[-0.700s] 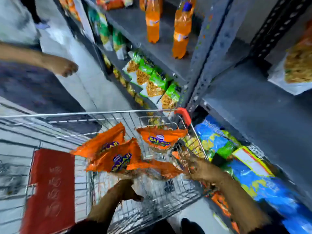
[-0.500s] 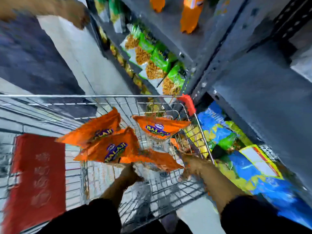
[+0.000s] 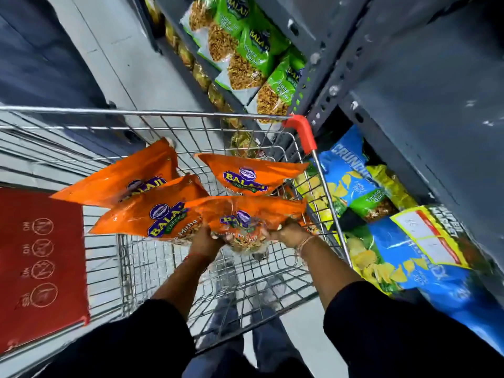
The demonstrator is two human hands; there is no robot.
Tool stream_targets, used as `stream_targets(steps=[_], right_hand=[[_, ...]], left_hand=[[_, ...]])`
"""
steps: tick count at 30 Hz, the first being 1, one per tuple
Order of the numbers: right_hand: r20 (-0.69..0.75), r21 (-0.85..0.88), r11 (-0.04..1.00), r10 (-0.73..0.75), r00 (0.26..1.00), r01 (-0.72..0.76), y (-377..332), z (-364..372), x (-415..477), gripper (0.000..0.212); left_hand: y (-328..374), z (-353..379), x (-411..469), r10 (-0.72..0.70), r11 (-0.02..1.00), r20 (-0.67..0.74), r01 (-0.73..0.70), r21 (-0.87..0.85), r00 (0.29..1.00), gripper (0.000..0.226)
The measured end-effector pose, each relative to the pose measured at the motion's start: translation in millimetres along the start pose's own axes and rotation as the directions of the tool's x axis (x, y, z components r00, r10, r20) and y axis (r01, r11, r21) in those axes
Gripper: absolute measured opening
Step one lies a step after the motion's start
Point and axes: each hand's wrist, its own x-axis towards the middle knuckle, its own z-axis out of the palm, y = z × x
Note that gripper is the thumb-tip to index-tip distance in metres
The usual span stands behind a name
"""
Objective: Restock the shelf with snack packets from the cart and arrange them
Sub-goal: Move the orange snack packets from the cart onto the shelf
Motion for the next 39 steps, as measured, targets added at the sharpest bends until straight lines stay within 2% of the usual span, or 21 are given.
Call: stream_targets(steps=[3,6,7,9,10,11,12,13,15,18,20,22,23,25,27,29,31,34,39], right_hand=[[-0.047,0.097,0.994,-0.053,0.997,0.058,-6,-7,-19,0.049],[-0.092,0.219,0.965,-0.124,0.988,0.141,-13,-7,-50,0.072],[-0.140,0.284,0.940,-0.156,0.978,0.190,-16,-6,-61,0.068],[-0.229,0.481,0.829,-0.194,0.954,0.284,-21,-6,-87,0.039],[-0.259,0.542,0.774,-0.216,0.941,0.327,-24,-8,-102,0.029],[-0.322,0.555,0.737,-0.236,0.917,0.385,-29,-7,-115,0.022],[-0.374,0.558,0.701,-0.267,0.888,0.445,-33,-8,-126,0.019],[-0.426,0.579,0.646,-0.281,0.860,0.498,-38,-14,-139,0.022],[-0.502,0.552,0.592,-0.326,0.801,0.587,-46,-32,-164,0.056],[-0.595,0.518,0.462,-0.411,0.691,0.720,-52,-70,-204,0.092],[-0.679,0.427,0.423,-0.433,0.593,0.799,-49,-99,-225,0.090],[-0.779,0.321,0.398,-0.404,0.479,0.859,-42,-133,-232,0.077],[-0.832,0.259,0.409,-0.366,0.417,0.875,-34,-153,-233,0.077],[-0.904,0.170,0.439,-0.288,0.317,0.882,-23,-189,-235,0.093],[-0.931,0.114,0.476,-0.255,0.261,0.872,-9,-222,-235,0.100],[-0.938,0.121,0.508,-0.223,0.266,0.853,6,-253,-232,0.100],[-0.943,0.126,0.540,-0.196,0.270,0.832,18,-280,-229,0.104],[-0.944,0.142,0.595,-0.159,0.289,0.791,28,-303,-221,0.107],[-0.967,0.121,0.606,-0.106,0.231,0.786,39,-320,-209,0.095]], left_hand=[[22,-15,-24,0.066,0.991,0.065,-0.058,-0.117,0.996,0.068],[52,-31,-59,0.199,0.964,0.079,-0.181,-0.196,0.977,0.079],[62,-33,-71,0.246,0.945,0.068,-0.223,-0.240,0.967,0.069],[89,-31,-97,0.356,0.892,-0.001,-0.341,-0.297,0.934,0.042],[106,-26,-110,0.419,0.864,-0.028,-0.408,-0.295,0.907,0.037],[121,-22,-122,0.465,0.841,-0.056,-0.460,-0.284,0.884,0.045],[133,-19,-131,0.506,0.815,-0.099,-0.513,-0.269,0.857,0.051],[149,-16,-137,0.548,0.784,-0.137,-0.564,-0.262,0.825,0.045],[182,-9,-146,0.607,0.717,-0.208,-0.642,-0.272,0.767,0.030],[240,11,-150,0.730,0.605,-0.203,-0.755,-0.252,0.652,0.042],[286,32,-155,0.794,0.538,-0.163,-0.801,-0.261,0.586,0.040],[325,61,-158,0.853,0.467,-0.100,-0.834,-0.293,0.513,0.031],[344,82,-157,0.873,0.446,-0.063,-0.845,-0.295,0.483,0.032],[375,117,-149,0.880,0.456,0.023,-0.831,-0.318,0.474,0.033],[397,151,-135,0.842,0.533,0.163,-0.750,-0.393,0.514,0.039],[412,184,-121,0.781,0.621,0.301,-0.626,-0.472,0.547,0.045],[426,211,-109,0.736,0.671,0.366,-0.544,-0.503,0.569,0.042],[440,236,-90,0.708,0.703,0.411,-0.516,-0.489,0.574,0.052],[445,254,-76,0.679,0.734,0.493,-0.501,-0.459,0.544,0.059]])
